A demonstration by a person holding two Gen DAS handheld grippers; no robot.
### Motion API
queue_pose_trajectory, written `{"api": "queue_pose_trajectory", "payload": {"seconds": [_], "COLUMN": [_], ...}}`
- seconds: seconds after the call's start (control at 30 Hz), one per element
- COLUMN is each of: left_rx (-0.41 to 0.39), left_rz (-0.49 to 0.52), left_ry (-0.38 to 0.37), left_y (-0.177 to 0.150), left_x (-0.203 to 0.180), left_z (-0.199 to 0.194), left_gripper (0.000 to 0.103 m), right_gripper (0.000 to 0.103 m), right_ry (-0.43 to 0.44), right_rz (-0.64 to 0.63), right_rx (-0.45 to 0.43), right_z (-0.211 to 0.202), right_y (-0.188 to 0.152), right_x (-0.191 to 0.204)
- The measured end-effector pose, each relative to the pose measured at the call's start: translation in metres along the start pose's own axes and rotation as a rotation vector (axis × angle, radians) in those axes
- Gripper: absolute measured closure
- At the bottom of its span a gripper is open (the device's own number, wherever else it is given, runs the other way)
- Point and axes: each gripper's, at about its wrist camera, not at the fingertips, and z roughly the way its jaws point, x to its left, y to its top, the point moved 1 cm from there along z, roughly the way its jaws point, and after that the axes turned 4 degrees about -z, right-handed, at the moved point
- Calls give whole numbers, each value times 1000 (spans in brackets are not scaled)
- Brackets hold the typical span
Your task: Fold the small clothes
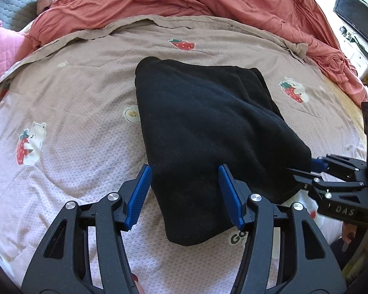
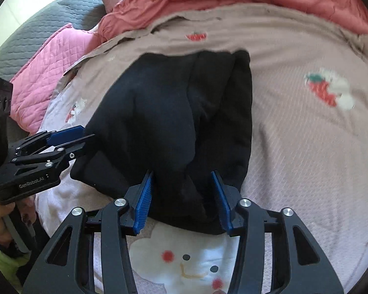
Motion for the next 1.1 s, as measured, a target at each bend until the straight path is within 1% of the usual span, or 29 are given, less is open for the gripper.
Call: {"api": "queue_pose_trajectory", "payload": {"seconds": [0.03,0.07,0.1,0.2,0.27,0.3,0.33,0.4,0.47,0.53,0.57,0.6,0.63,0.67,0.7,0.77,0.83,0.87,0.97,1.1], "left_rx": [2,3,2,-27,-30,-15,0,22,29,30,19,2,-20,-45,-59,-66,-44,-32,-24,-31], "left_rz": [-2,-5,-7,-8,8,12,12,17,21,7,0,5,18,35,47,71,85,89,130,157], "left_ry": [-2,-3,-4,-31,-32,-35,-37,-26,-9,-17,-16,-5,7,15,11,0,-11,-5,35,56], "left_y": [0,0,0,1,-1,-2,-3,-6,-10,-11,-9,-8,-7,-5,-3,-2,-3,-4,-9,-14], "left_x": [0,-1,-1,-5,-9,-10,-10,-11,-11,-7,-6,-6,-7,-10,-12,-19,-24,-26,-31,-33], "left_z": [0,0,-1,-11,-13,-10,-4,5,13,13,9,4,-2,-8,-12,-14,-7,-3,5,7], "left_gripper": [54,54,54,54,54,54,54,54,51,50,50,50,50,50,50,50,50,50,48,48], "right_gripper": [85,87,87,88,88,88,87,86,83,77,71,68,59,55,55,55,56,56,56,57], "right_ry": [27,49,69,77,4,-43,-72,-104,-82,-26,4,38,61,87,115,122,88,65,11,10], "right_rz": [3,-7,-13,7,15,23,23,-5,17,77,105,140,168,198,236,277,285,277,243,240], "right_rx": [-1,-9,-19,-58,-31,10,62,93,78,42,12,-45,-92,-142,-201,-244,-239,-214,-155,-151], "right_z": [-4,-9,-15,-37,-36,-28,-15,-6,-9,-18,-25,-35,-43,-50,-58,-61,-54,-46,-25,-5], "right_y": [-1,-1,-1,-5,-9,-11,-13,-14,-14,-13,-12,-10,-8,-5,-2,4,10,15,25,33], "right_x": [1,2,3,-5,-13,-16,-16,-11,-13,-20,-24,-29,-32,-36,-42,-48,-48,-46,-42,-41]}}
